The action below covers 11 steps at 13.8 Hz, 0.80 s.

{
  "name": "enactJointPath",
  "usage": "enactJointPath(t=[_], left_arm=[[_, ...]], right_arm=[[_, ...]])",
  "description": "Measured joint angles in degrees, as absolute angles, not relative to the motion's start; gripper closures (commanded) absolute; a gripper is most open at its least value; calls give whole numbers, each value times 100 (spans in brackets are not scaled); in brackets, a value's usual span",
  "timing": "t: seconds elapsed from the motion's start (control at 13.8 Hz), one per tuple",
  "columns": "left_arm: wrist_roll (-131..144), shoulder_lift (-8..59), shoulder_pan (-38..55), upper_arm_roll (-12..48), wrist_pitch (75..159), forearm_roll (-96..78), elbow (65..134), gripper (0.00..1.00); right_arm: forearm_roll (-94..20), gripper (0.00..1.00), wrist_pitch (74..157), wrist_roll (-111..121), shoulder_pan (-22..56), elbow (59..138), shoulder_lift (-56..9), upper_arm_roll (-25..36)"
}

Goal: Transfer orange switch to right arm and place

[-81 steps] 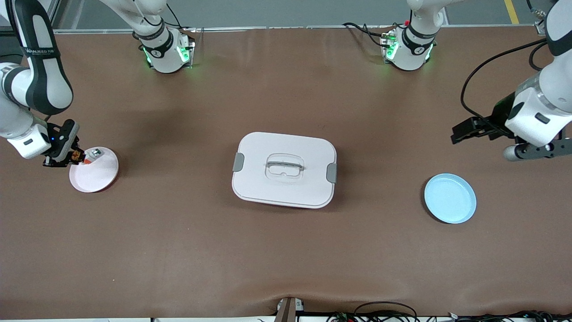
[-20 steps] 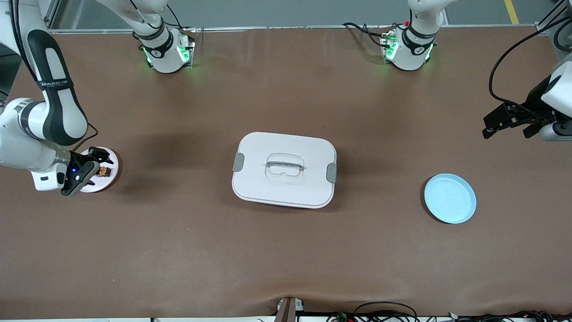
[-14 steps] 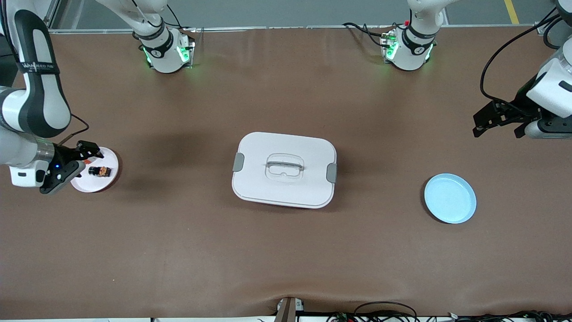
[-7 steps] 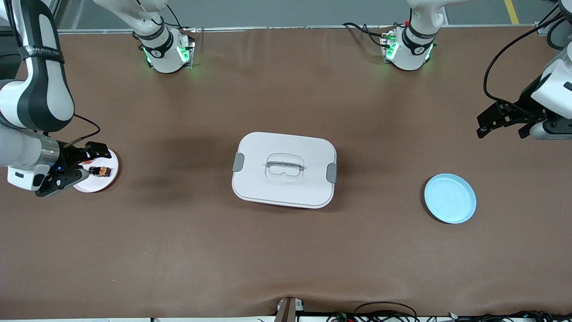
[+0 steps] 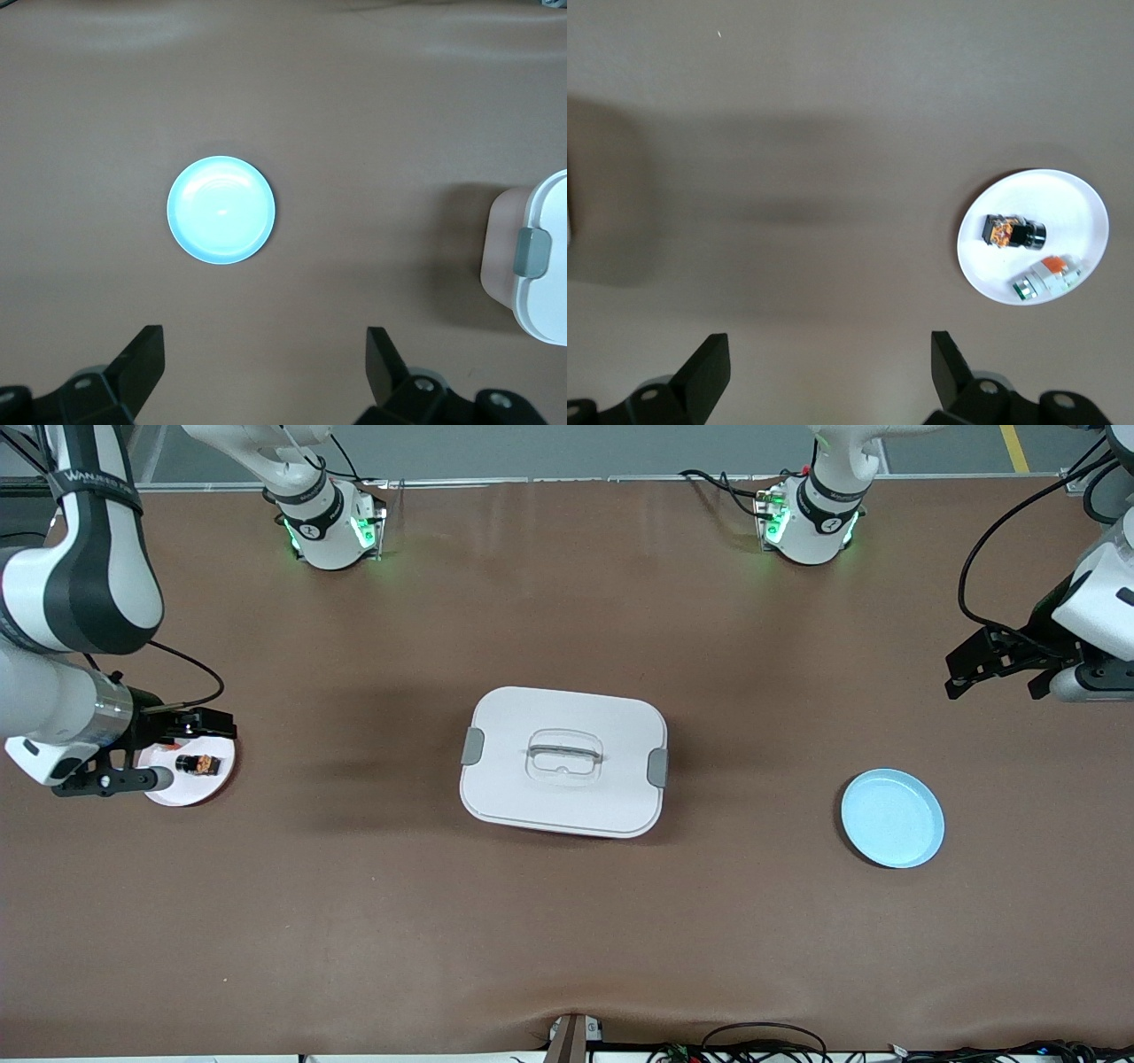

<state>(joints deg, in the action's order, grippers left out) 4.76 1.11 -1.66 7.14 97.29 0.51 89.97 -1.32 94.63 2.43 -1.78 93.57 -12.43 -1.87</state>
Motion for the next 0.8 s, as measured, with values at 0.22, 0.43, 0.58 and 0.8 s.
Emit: enactJointPath(t=[0.22, 0.43, 0.58, 0.8], left_arm=[[476, 111, -166, 712, 9729, 51, 8997, 0], [476, 111, -169, 700, 9729, 51, 8996, 0], [476, 111, -169, 695, 9729, 51, 8996, 0], [475, 111, -171, 693, 9729, 51, 8996, 0]], right_arm=[[-132, 0, 9242, 112, -156, 8993, -1236, -186], [-125, 0, 9233, -256, -89, 8735, -1236, -186], [-121, 0, 9208, -346, -83, 8625, -1236, -174], [-120, 0, 9183, -652, -85, 8589, -1237, -148]])
